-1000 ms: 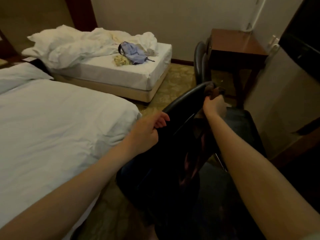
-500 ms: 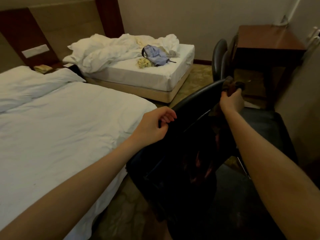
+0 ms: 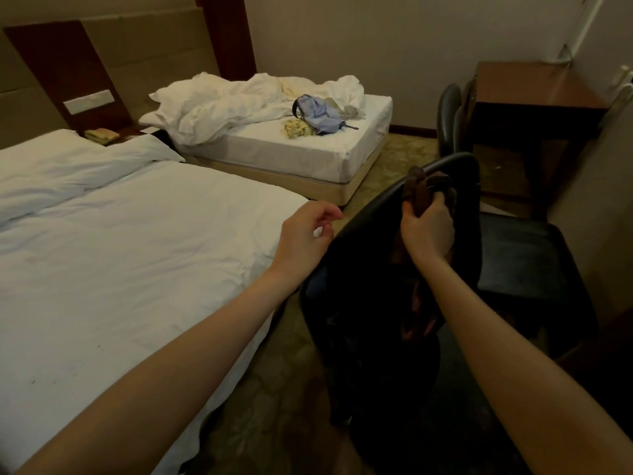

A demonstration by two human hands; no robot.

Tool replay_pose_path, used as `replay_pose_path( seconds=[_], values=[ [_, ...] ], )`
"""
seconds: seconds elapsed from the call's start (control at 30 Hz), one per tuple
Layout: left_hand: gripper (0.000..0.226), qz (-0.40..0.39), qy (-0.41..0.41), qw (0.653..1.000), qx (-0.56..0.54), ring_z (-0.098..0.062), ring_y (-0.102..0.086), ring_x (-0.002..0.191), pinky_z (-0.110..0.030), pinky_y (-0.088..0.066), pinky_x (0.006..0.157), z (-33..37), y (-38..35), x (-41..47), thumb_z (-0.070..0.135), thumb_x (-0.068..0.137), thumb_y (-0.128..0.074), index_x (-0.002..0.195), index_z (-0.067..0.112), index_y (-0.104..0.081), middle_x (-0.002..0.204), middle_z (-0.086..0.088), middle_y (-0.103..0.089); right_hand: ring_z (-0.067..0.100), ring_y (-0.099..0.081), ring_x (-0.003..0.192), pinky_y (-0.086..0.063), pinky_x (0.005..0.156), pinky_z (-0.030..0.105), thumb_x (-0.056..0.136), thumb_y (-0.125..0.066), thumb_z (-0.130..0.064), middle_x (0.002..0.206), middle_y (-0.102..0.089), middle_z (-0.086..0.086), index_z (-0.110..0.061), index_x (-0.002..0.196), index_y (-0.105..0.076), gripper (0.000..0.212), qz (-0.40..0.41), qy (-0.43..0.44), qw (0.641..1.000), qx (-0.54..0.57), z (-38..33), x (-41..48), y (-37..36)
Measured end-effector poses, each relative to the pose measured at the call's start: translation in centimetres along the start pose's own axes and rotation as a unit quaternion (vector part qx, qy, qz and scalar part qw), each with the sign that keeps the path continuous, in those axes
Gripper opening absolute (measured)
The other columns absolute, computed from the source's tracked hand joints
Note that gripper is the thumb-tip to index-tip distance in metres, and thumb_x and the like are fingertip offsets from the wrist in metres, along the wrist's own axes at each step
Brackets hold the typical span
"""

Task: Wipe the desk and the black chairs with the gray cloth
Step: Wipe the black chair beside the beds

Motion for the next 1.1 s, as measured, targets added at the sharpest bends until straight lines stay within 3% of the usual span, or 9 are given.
replay_pose_path(
  seconds=[0.13,0.23,0.37,0.5,0.6,0.73,0.9,0.97,1.1],
  values=[
    [0.024,-0.001,0.083,0.996,-0.035,-0.004,-0.058,0.074,-0.019,-0.051,0.067,-1.3,3.0,-2.1,0.002,0.087,-0.054,0.084,0.026,-0.057,0.082,0.01,-0.06,0.032,-0.056,0.108,-0.044,0.086,0.037,0.092,-0.054,-0.031,0.118,-0.059,0.01,-0.01,0.123,-0.048,0.038,-0.002,0.024,1.0,0.0,-1.8,-4.3,-0.6],
    [0.012,-0.027,0.173,0.982,-0.064,-0.013,-0.06,0.074,-0.023,-0.053,0.065,-2.5,3.4,-3.6,0.015,0.095,-0.051,0.093,0.027,-0.051,0.086,0.005,-0.06,0.032,-0.057,0.107,-0.044,0.087,0.038,0.091,-0.054,-0.032,0.117,-0.061,0.011,-0.011,0.123,-0.049,0.039,-0.004,0.037,0.999,0.008,-2.9,-7.4,-1.0],
    [0.012,-0.074,0.356,0.91,-0.2,-0.012,-0.059,0.079,-0.021,-0.052,0.066,-4.2,2.1,-7.1,0.018,0.099,-0.042,0.111,0.019,-0.043,0.099,-0.003,-0.056,0.028,-0.06,0.1,-0.04,0.077,0.028,0.091,-0.055,-0.032,0.11,-0.063,0.008,-0.013,0.123,-0.051,0.038,-0.013,0.036,0.999,0.029,-3.5,-12.0,-1.7],
    [0.021,-0.068,0.371,0.887,-0.267,-0.015,-0.058,0.085,-0.027,-0.052,0.074,-3.4,2.0,-8.7,0.007,0.097,-0.039,0.116,0.016,-0.044,0.096,-0.004,-0.056,0.028,-0.062,0.092,-0.042,0.073,0.027,0.088,-0.058,-0.031,0.102,-0.065,0.007,-0.012,0.116,-0.054,0.034,-0.008,0.051,0.998,0.037,-3.8,-15.5,-1.9],
    [0.028,-0.061,0.362,0.899,-0.239,-0.025,-0.059,0.101,-0.038,-0.05,0.089,-3.2,2.2,-9.5,0.004,0.091,-0.041,0.113,0.019,-0.048,0.111,-0.013,-0.058,0.025,-0.061,0.091,-0.041,0.073,0.027,0.086,-0.059,-0.031,0.102,-0.065,0.005,-0.014,0.112,-0.054,0.032,-0.004,0.074,0.997,0.018,-3.6,-18.3,-2.5],
    [0.031,-0.024,0.324,0.918,-0.227,-0.024,-0.059,0.099,-0.038,-0.052,0.087,-2.8,3.0,-10.5,0.001,0.087,-0.044,0.108,0.022,-0.052,0.11,-0.011,-0.061,0.025,-0.063,0.086,-0.049,0.074,0.033,0.084,-0.063,-0.033,0.1,-0.064,0.006,-0.01,0.114,-0.055,0.039,-0.007,0.123,0.992,-0.034,-3.3,-20.8,-3.6],
    [0.029,0.004,0.333,0.907,-0.258,-0.025,-0.06,0.1,-0.038,-0.052,0.087,-3.1,2.6,-11.4,-0.001,0.087,-0.046,0.104,0.02,-0.054,0.11,-0.012,-0.063,0.032,-0.064,0.059,-0.052,0.053,0.033,0.063,-0.082,-0.025,0.077,-0.066,0.015,0.002,0.092,-0.061,0.045,0.03,0.224,0.968,-0.113,-2.4,-22.9,-4.4],
    [0.023,0.018,0.347,0.891,-0.293,-0.025,-0.06,0.096,-0.035,-0.051,0.086,-3.3,2.7,-11.6,0.002,0.09,-0.046,0.102,0.02,-0.053,0.104,-0.012,-0.063,0.031,-0.064,0.057,-0.052,0.051,0.031,0.063,-0.077,-0.03,0.074,-0.066,0.014,0.002,0.089,-0.061,0.044,0.037,0.238,0.963,-0.123,-1.3,-23.5,-4.7],
    [0.017,0.073,0.415,0.813,-0.403,-0.017,-0.059,0.081,-0.025,-0.051,0.076,-5.8,2.2,-13.4,0.008,0.097,-0.04,0.112,0.011,-0.049,0.091,-0.006,-0.059,0.029,-0.065,0.059,-0.052,0.052,0.028,0.071,-0.06,-0.043,0.075,-0.066,0.013,-0.002,0.089,-0.058,0.044,0.059,0.254,0.958,-0.117,-0.1,-23.8,-4.8]
  ],
)
Point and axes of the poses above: each hand's wrist, its own x-axis towards the middle knuckle, its own y-axis out of the back of the hand, z = x × y, the point moved 8 cm from there along x, towards the middle knuckle
